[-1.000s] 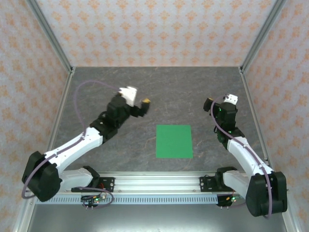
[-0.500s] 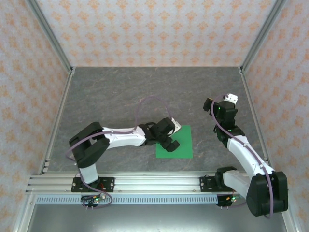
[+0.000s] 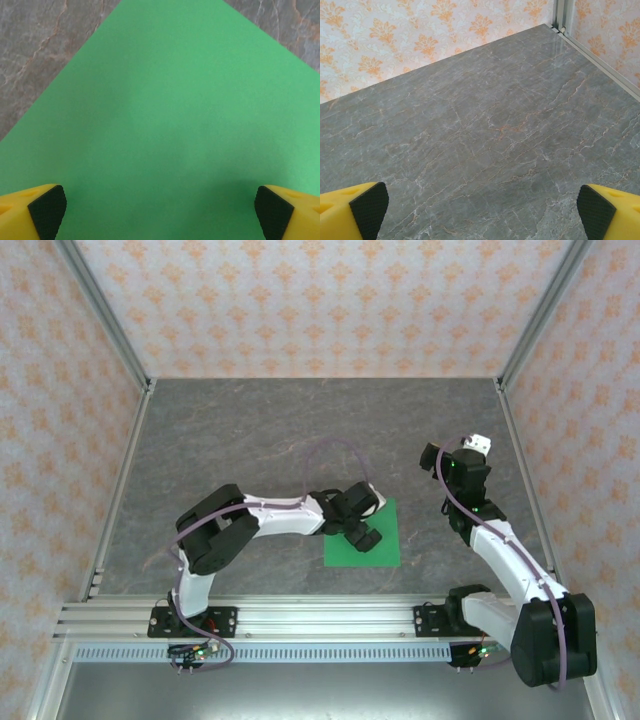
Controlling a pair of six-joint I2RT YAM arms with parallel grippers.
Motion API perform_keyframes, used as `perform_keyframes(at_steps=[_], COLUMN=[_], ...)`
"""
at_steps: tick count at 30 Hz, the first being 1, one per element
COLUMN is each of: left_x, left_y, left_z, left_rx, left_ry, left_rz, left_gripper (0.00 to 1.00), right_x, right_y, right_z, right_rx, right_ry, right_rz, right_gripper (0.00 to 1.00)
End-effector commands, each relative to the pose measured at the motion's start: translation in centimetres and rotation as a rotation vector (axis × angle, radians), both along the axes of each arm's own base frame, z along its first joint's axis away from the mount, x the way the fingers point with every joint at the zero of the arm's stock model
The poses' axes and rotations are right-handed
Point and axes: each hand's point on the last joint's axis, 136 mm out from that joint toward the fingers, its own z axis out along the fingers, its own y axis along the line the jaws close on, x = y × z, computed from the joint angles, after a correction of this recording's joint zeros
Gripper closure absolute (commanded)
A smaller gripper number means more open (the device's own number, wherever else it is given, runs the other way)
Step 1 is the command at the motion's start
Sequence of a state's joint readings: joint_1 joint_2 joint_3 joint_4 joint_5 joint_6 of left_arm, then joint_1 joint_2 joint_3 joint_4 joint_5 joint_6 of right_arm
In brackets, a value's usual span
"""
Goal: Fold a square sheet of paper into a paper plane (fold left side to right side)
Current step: Move the square sheet of paper to the center of the table.
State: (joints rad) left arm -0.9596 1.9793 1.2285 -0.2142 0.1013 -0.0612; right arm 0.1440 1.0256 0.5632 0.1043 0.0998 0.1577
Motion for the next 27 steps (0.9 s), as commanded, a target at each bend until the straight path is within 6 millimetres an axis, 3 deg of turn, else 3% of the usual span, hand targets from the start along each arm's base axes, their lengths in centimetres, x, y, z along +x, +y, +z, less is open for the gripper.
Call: perform_keyframes(at_steps=[1,7,14,18,22,27], left_x=[0.0,1.7,5.1,7.0,7.6,7.8], left_y=[1.5,3.6,6.6,7.5,7.5,7.1], left_z=[-1.7,-2.7,-2.0,-1.2,0.0,3.1], left_rx=[0.079,0.073,0.101,0.09,0.076,0.004], left_ry=[0.066,0.138,0.141,0.142,0.133,0.1], left_rz=[0.04,0.126,0.116,0.103,0.067,0.074], left_gripper=[0.0,0.0,0.01,0.01,0.01,0.01], right_x=[0.3,0.3,0.3,0.2,0.3,1.2], right_y=[0.5,0.7,0.8,1.0,1.7,3.7], right_z=[0.7,0.7,0.8,0.5,0.1,-1.3], right_rx=[0.017,0.022,0.022,0.033,0.064,0.11], right_ry=[-0.014,-0.014,-0.013,-0.005,0.04,0.188], right_rz=[0.011,0.024,0.033,0.041,0.068,0.122], right_gripper=[0.0,0.0,0.0,0.0,0.0,0.0])
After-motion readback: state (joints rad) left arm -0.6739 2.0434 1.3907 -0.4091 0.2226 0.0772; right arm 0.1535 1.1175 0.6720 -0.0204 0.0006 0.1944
